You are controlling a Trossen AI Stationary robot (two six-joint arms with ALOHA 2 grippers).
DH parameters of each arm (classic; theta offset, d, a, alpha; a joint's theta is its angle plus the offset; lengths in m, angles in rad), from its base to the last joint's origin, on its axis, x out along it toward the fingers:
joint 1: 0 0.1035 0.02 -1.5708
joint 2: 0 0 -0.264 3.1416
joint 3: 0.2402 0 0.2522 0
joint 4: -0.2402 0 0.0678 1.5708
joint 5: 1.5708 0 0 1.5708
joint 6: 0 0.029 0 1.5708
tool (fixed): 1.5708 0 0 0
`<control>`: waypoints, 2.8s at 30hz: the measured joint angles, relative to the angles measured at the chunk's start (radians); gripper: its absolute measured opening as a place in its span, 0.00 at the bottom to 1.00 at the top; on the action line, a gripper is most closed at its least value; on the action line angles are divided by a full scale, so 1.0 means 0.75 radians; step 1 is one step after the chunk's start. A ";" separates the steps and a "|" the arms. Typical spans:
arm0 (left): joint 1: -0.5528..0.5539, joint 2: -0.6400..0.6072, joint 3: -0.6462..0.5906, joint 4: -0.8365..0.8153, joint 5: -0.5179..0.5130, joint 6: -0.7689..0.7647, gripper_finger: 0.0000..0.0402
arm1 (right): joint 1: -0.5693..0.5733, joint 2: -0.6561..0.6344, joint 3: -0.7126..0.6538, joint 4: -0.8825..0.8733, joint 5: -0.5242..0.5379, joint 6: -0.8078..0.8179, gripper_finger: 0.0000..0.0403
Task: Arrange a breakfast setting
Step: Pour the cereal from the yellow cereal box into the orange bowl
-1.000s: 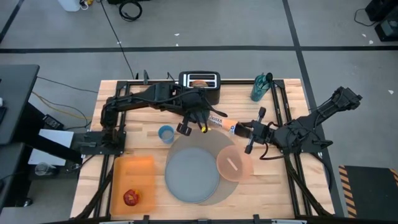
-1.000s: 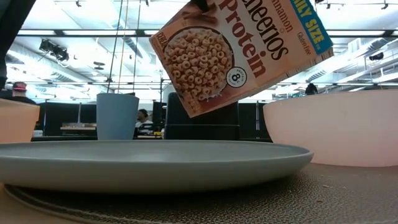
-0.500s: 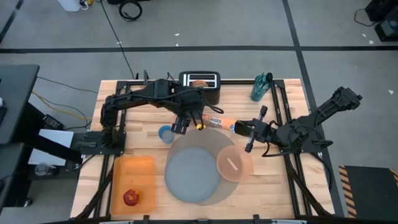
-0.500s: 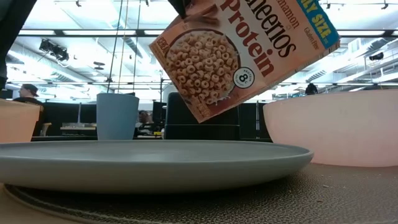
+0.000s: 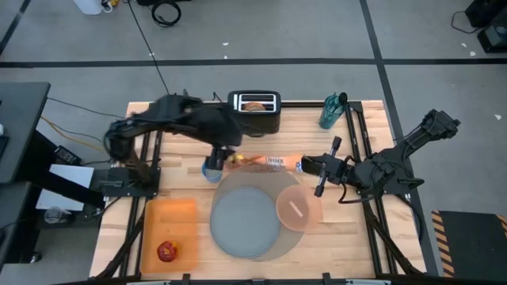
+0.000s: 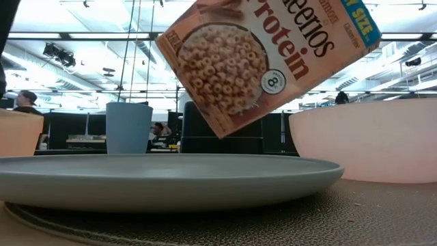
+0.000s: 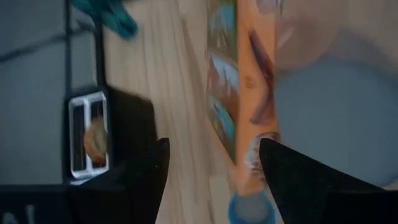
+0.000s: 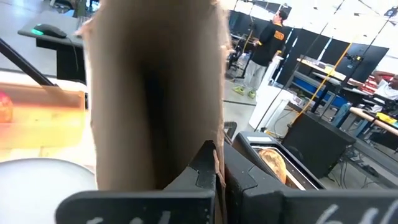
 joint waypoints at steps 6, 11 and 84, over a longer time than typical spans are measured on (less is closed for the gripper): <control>-0.078 -0.129 -0.182 0.288 -0.037 0.042 0.64 | 0.023 -0.005 0.000 0.010 0.021 -0.007 0.01; -0.117 -0.383 -0.766 0.721 -0.150 0.168 0.64 | 0.025 -0.007 0.000 0.025 0.027 -0.025 0.01; -0.099 -0.520 -1.504 1.151 -0.176 0.054 0.56 | -0.014 -0.018 0.001 0.142 -0.014 -0.119 0.02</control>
